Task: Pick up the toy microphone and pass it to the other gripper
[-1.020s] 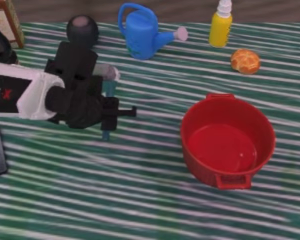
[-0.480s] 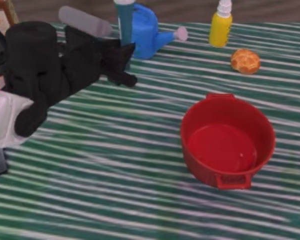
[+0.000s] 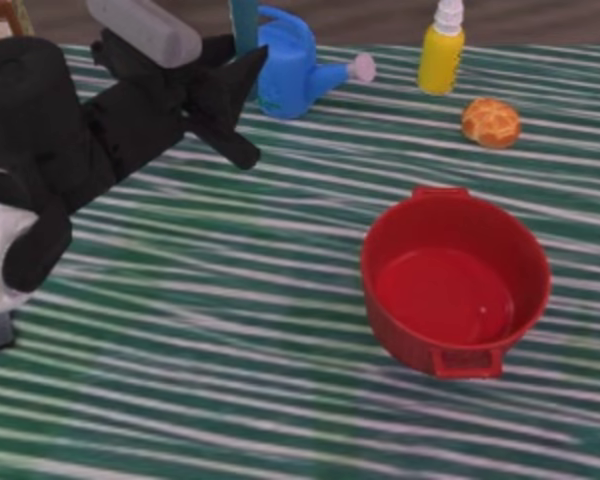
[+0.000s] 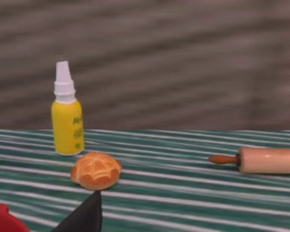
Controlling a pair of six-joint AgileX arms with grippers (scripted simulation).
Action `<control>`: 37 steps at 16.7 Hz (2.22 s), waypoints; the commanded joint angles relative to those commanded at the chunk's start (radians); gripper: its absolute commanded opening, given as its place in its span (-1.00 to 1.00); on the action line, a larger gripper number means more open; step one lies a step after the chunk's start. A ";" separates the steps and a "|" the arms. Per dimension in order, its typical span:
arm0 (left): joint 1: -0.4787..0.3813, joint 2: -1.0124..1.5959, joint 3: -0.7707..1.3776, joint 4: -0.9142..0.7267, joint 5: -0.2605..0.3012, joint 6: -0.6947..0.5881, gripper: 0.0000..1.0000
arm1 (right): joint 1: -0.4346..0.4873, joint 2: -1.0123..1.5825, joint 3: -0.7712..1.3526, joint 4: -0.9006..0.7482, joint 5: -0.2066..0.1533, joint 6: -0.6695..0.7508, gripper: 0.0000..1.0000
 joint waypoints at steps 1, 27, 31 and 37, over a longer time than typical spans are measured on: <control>0.000 0.000 0.000 0.000 0.000 0.000 -1.00 | 0.000 0.000 0.000 0.000 0.000 0.000 1.00; -0.256 -0.009 -0.021 0.130 -0.273 -0.019 -1.00 | 0.050 0.110 0.082 0.048 -0.064 -0.006 1.00; -0.256 -0.009 -0.021 0.130 -0.273 -0.019 -1.00 | 0.139 0.375 0.245 0.143 -0.180 -0.019 1.00; -0.256 -0.009 -0.021 0.130 -0.273 -0.019 -1.00 | 0.298 0.875 0.544 0.320 -0.387 -0.043 1.00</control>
